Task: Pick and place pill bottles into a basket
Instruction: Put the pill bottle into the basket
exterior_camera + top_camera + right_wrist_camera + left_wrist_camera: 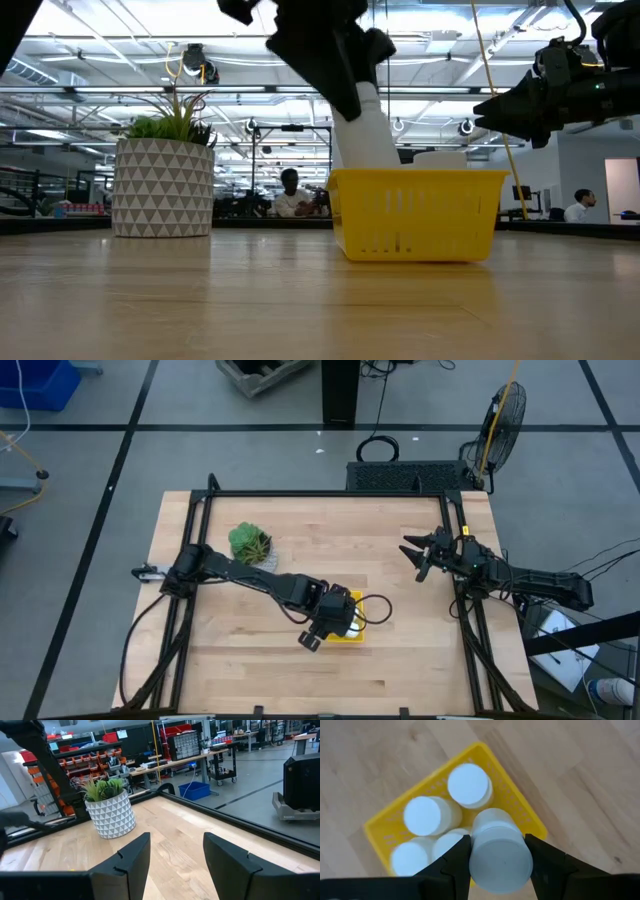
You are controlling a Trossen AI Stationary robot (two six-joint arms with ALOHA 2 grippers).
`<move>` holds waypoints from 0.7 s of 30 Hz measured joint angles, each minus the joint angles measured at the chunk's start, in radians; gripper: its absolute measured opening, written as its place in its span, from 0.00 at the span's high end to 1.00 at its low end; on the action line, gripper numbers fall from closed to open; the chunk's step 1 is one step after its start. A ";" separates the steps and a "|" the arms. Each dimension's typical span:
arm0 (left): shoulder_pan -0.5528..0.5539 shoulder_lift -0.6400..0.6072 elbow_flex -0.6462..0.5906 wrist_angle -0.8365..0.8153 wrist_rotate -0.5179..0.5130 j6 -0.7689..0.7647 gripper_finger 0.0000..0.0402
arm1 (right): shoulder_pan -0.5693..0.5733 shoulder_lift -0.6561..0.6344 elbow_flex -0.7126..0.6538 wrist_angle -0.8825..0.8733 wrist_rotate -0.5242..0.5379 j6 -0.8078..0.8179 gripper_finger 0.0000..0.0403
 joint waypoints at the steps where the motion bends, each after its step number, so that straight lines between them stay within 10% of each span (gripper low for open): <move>1: 0.001 0.006 0.000 -0.004 0.003 -0.002 0.60 | 0.000 0.000 0.000 0.000 0.000 0.000 0.56; 21: 0.002 0.079 -0.001 -0.036 0.061 -0.104 0.60 | 0.000 0.000 0.000 -0.001 0.000 0.000 0.56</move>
